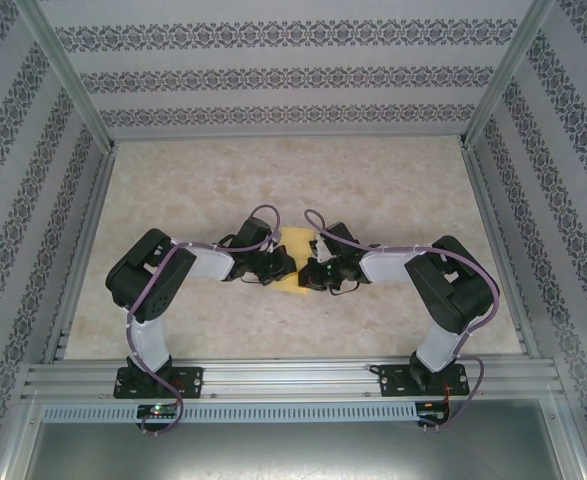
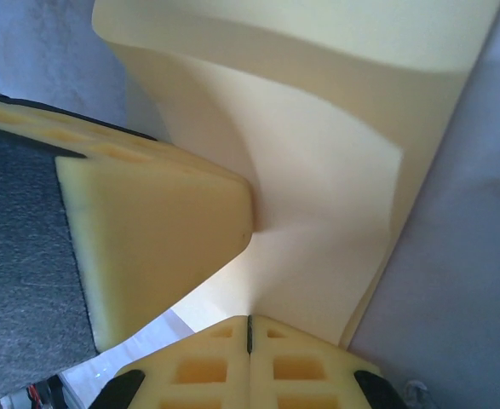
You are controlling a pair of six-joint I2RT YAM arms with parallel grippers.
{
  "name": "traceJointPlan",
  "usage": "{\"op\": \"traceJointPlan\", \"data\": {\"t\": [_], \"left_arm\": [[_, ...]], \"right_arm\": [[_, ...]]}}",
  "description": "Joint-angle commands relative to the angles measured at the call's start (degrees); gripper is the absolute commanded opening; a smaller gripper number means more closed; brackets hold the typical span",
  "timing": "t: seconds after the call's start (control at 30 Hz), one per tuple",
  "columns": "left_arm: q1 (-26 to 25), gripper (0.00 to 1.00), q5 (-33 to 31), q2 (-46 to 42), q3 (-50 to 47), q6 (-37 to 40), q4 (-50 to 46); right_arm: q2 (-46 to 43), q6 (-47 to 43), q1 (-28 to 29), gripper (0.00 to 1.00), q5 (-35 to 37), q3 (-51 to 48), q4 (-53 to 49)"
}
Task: Fold a paper plane with a square sheet of paper (pick it up from the middle)
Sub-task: Fold the triangle a second time at the center of the table.
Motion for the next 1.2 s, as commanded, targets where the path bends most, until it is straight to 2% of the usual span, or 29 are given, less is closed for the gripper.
{"op": "traceJointPlan", "data": {"t": [0.0, 0.2, 0.43, 0.77, 1.17], "left_arm": [[-0.08, 0.00, -3.17, 2.03, 0.80, 2.34, -3.38], [2.04, 0.00, -5.83, 1.40, -0.44, 3.48, -4.26], [4.88, 0.02, -4.98, 1.47, 0.68, 6.05, -5.21], [7.38, 0.02, -7.91, 3.15, 4.85, 7.61, -11.37], [11.56, 0.02, -5.38, 3.48, 2.24, 8.44, -7.17]], "right_arm": [[1.70, -0.36, -0.06, 0.00, 4.34, -2.36, -5.49], [1.55, -0.87, -0.14, 0.00, 4.74, -2.43, -6.42], [1.66, -0.97, -0.14, 0.00, 4.83, -2.43, -6.70], [1.31, -1.04, -0.15, 0.00, 4.83, -2.29, -7.10], [1.84, -1.10, -0.14, 0.00, 4.22, -2.08, -6.75]]}}
